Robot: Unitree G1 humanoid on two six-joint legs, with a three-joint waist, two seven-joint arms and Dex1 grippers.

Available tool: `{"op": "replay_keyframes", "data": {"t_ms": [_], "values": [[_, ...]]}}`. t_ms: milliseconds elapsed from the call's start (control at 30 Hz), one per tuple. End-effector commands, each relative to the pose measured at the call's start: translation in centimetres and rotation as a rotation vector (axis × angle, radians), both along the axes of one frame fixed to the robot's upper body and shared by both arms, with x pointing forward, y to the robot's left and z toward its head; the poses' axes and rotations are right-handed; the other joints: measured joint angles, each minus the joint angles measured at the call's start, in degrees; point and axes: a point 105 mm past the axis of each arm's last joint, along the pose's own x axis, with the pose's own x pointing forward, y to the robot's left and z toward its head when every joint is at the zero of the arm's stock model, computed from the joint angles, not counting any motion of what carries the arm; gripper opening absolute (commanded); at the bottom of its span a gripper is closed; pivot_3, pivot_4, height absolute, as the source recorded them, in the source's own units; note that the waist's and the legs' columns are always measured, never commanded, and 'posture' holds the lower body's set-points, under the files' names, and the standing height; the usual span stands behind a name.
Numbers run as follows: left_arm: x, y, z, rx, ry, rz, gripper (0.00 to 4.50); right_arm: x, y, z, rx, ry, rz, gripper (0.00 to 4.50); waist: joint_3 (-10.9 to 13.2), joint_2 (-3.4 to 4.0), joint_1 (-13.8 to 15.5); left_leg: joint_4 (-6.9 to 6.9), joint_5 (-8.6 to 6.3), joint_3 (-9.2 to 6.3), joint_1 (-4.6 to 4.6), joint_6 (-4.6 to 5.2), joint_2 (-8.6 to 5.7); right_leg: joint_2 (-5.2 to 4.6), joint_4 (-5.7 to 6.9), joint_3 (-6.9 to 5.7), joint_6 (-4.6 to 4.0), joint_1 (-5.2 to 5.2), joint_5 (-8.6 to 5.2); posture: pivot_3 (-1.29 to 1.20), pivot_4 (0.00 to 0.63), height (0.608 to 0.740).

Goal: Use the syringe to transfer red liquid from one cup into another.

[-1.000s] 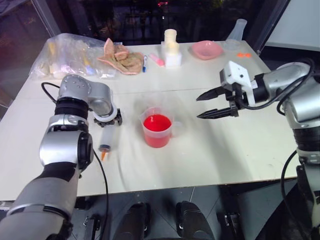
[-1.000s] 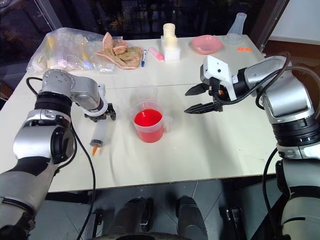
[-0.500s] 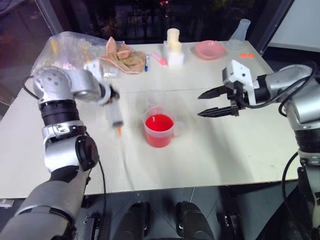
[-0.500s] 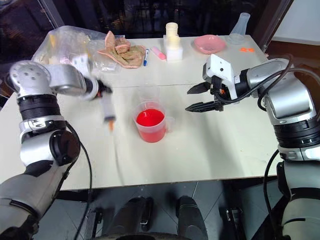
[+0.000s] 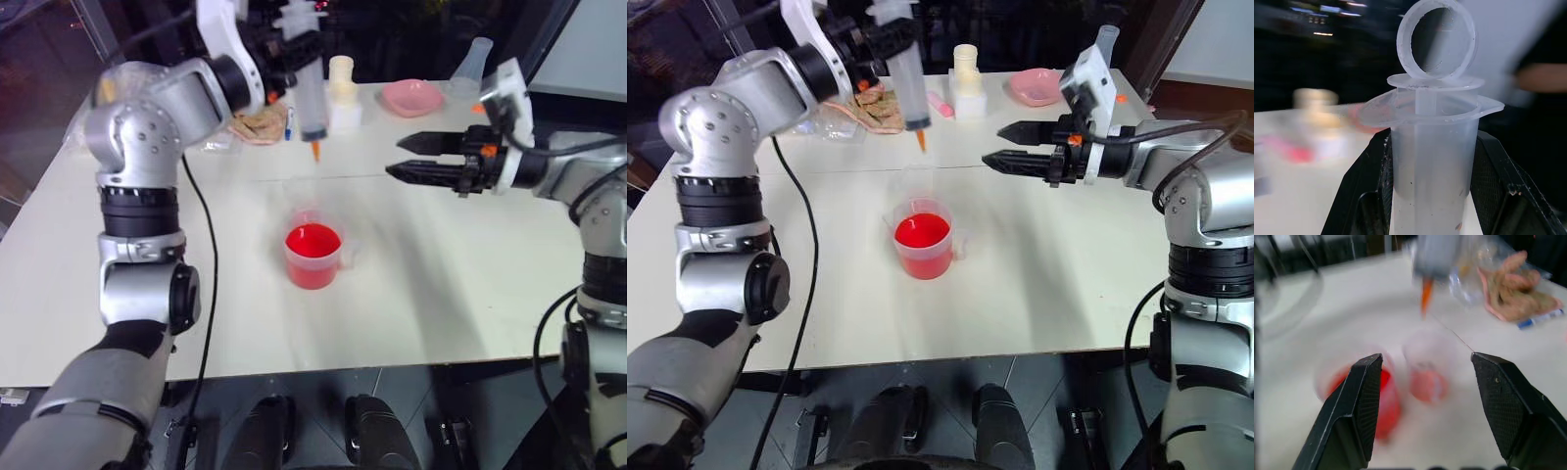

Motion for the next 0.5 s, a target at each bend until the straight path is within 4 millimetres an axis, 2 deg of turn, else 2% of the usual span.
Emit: {"op": "replay_keyframes", "data": {"t_ms": [33, 300, 500], "values": [[-2.2, -0.8, 0.3, -0.013, -0.114, -0.172, 1.55, -2.0, 0.7, 3.0, 0.101, -0.052, 0.051, 3.00, 0.0, 0.01, -0.2, 0.00, 0.00, 0.00, 0.00, 0.00, 0.01, 0.01, 0.01, 0.00, 0.00, -0.01, 0.00, 0.00, 0.150, 0.740], [-4.2, -2.2, -3.4, 0.150, -0.201, -0.311, 1.55, -2.9, 0.9, 3.7, 0.156, -0.041, 0.042, 3.00, 0.0, 0.01, -0.8, 0.01, 0.00, 0.00, 0.00, 0.08, -0.01, -0.02, 0.00, 0.01, 0.00, 0.02, 0.00, 0.00, 0.150, 0.740], [-5.2, -2.0, -5.8, 0.235, -0.268, -0.333, 1.55, -3.1, 1.5, 4.5, 0.216, -0.018, 0.059, 3.00, 0.0, 0.03, -1.1, 0.00, -0.09, 0.00, 0.03, 0.24, 0.02, 0.01, 0.02, 0.02, -0.01, 0.02, 0.00, 0.00, 0.150, 0.740]]}}
